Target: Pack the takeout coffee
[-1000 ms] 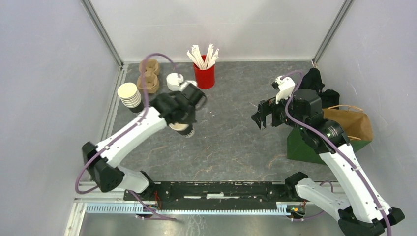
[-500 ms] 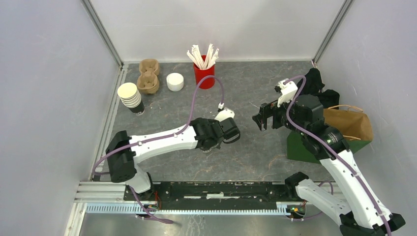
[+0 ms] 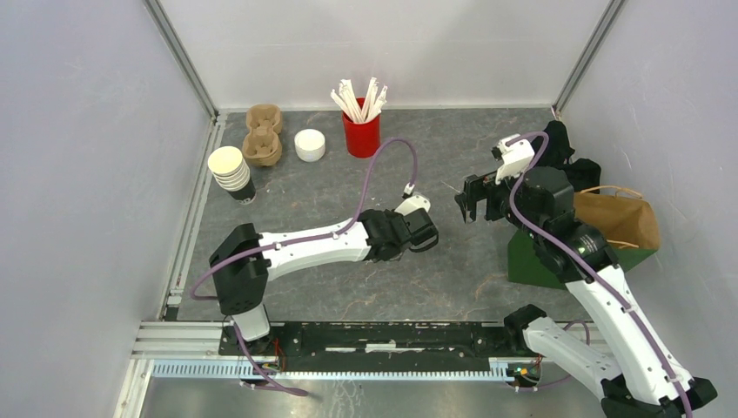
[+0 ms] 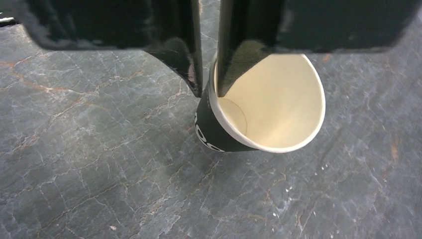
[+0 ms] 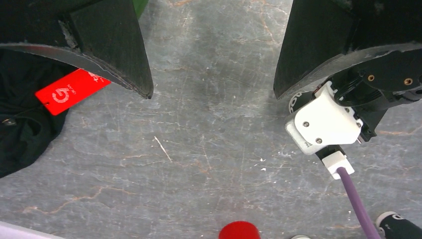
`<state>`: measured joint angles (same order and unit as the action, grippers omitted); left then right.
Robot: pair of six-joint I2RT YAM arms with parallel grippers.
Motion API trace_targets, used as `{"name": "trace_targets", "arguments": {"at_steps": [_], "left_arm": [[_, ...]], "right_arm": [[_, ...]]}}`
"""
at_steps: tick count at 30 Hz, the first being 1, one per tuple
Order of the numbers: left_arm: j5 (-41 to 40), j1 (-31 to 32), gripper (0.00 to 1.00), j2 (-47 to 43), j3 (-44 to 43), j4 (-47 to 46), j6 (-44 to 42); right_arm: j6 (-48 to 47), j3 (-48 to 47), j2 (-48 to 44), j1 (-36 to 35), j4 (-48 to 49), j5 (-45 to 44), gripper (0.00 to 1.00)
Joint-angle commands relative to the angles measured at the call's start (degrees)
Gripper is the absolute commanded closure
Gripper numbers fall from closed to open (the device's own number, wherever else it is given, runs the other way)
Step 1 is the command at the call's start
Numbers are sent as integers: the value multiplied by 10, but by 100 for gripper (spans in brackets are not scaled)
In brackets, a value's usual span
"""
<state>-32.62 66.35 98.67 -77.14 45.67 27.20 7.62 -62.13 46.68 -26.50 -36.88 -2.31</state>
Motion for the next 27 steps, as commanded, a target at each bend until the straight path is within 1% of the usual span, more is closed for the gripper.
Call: {"name": "trace_targets", "arguments": {"at_steps": [1, 3, 4, 6, 9, 12, 18, 20, 22, 25, 27], "left_arm": [[0, -2, 62, 6, -41, -16, -26], [-5, -2, 45, 6, -58, 4, -21], [-7, -2, 43, 3, -69, 14, -20], [-7, -5, 33, -9, -100, 34, -20], [7, -30, 24, -33, -152, 62, -19], [32, -89, 19, -54, -170, 65, -19], [101, -278, 18, -70, -171, 42, -22], [129, -354, 19, -41, -204, 49, -10], [141, -402, 20, -2, -254, 61, -2], [105, -443, 22, 75, -331, 87, -6], [105, -474, 27, 131, -388, 102, -1]], "right_arm": [[-15, -25, 6, 2, 17, -38, 2], [-14, -21, 8, 1, 26, -24, 2], [-17, -19, 8, 2, 30, -15, 2], [-26, -14, 9, 1, 37, -3, 2], [-43, -14, 15, 2, 38, -14, 2], [-58, -22, 22, 1, 43, -31, 2], [-70, -33, 39, -10, 51, -52, 2], [-70, -30, 41, -14, 51, -51, 2], [-72, -27, 41, -15, 52, -49, 2], [-71, -24, 40, -18, 52, -60, 2], [-71, -23, 40, -23, 52, -63, 2]]}}
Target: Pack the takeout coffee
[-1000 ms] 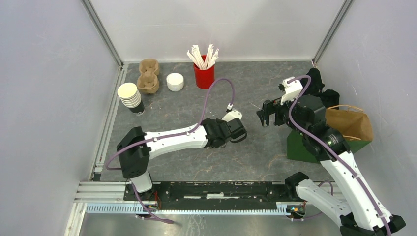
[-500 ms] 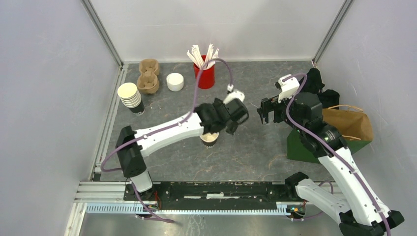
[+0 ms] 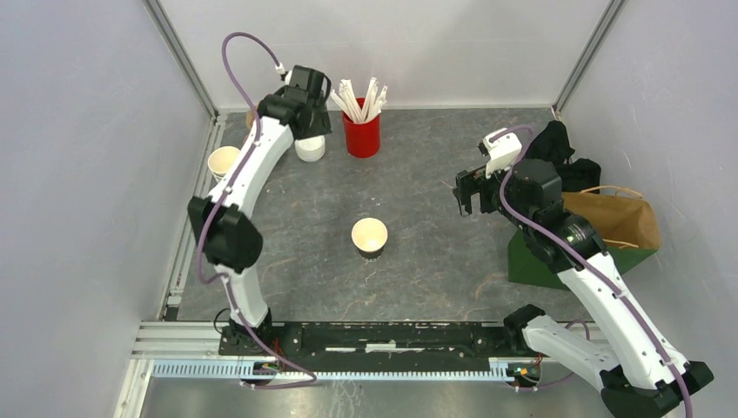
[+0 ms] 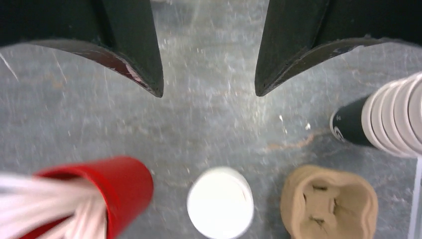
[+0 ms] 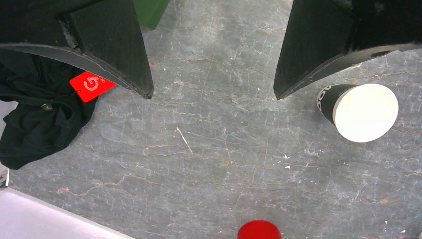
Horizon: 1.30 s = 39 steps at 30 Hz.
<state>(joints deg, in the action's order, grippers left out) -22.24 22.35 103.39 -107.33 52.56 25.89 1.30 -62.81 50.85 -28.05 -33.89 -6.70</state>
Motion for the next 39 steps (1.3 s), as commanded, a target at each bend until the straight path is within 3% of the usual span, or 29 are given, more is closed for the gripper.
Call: {"name": "trace_targets", "arguments": {"at_steps": [1, 4, 9, 19, 27, 30, 33, 37, 39], "left_arm": [[5, -50, 31, 114, -122, 42, 16], [9, -89, 45, 194, -204, 65, 38], [-27, -112, 44, 278, -274, 60, 67], [-16, -115, 52, 325, -271, 47, 85], [19, -114, 54, 328, -268, 37, 73], [94, -114, 53, 311, -235, -15, 18], [120, -114, 50, 282, -189, -85, -41], [145, -114, 44, 276, -186, -107, -114], [179, -114, 45, 292, -206, -97, -149]], "right_arm": [[-9, -16, -1, -10, 21, -19, 2], [-28, -15, -1, -20, 26, -17, 2], [-46, -10, -2, -38, 25, -37, 2], [-52, -4, -1, -53, 26, -49, 2], [-53, -1, 2, -52, 28, -52, 2], [-55, 0, 2, -53, 29, -53, 2], [-57, 0, 2, -53, 29, -53, 2], [-59, -2, 2, -53, 23, -56, 2], [-58, -4, 4, -53, 24, -56, 2]]}}
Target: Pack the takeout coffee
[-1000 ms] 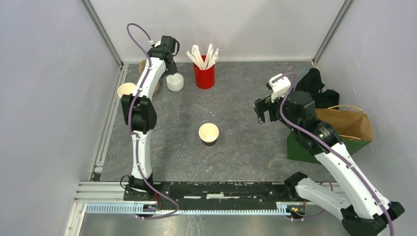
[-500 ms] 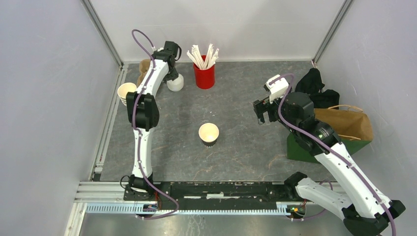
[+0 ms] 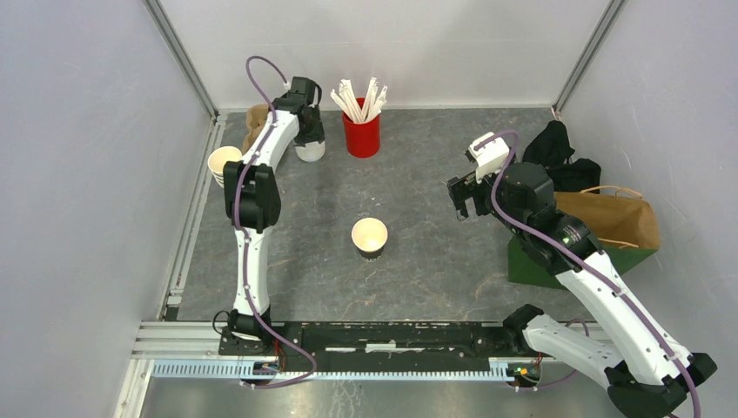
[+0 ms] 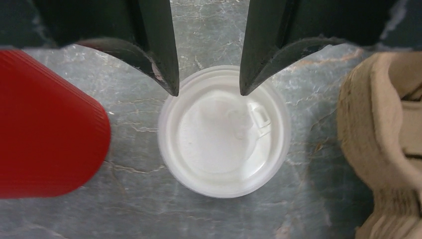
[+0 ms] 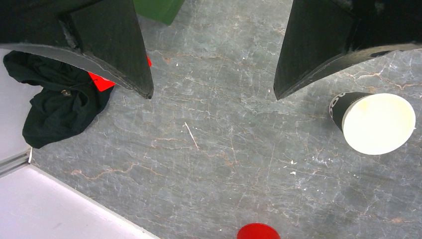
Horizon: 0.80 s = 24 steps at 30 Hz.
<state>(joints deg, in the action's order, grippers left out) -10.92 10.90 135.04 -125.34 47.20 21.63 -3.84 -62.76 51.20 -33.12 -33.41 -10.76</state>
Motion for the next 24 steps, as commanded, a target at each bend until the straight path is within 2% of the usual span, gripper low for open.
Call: {"name": "trace_targets", "arguments": {"at_steps": [1, 9, 24], "left_arm": [[72, 1, 46, -15, -39, -34, -118], [130, 1, 52, 9, -57, -25, -167], [134, 0, 60, 40, -76, -31, -147]], "right_arm": [[-6, -6, 2, -3, 19, -15, 2], [-6, -19, 15, -2, 21, -10, 2], [-5, -23, 19, -3, 19, -8, 2]]}}
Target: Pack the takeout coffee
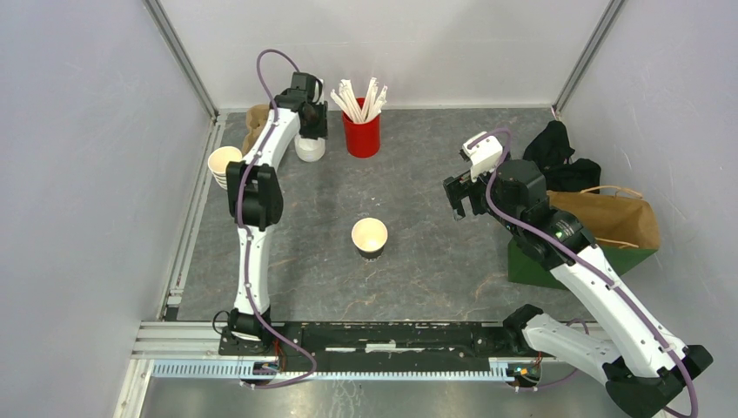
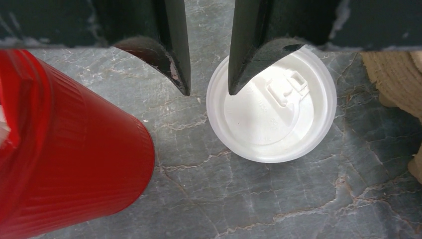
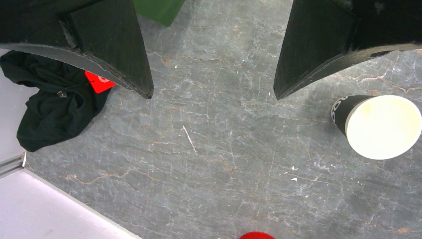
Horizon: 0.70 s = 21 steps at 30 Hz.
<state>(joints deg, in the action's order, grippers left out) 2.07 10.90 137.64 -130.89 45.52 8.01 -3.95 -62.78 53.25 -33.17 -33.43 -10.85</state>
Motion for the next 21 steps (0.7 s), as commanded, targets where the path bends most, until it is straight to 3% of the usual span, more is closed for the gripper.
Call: {"name": "trace_targets", "arguments": {"at_steps": [1, 21], "left_arm": [[3, 0, 60, 17, -22, -14, -8], [3, -2, 77, 28, -22, -11, -4]], "right_arm": [[-4, -23, -2, -2, 19, -8, 2], [-3, -21, 1, -2, 21, -6, 2]]}}
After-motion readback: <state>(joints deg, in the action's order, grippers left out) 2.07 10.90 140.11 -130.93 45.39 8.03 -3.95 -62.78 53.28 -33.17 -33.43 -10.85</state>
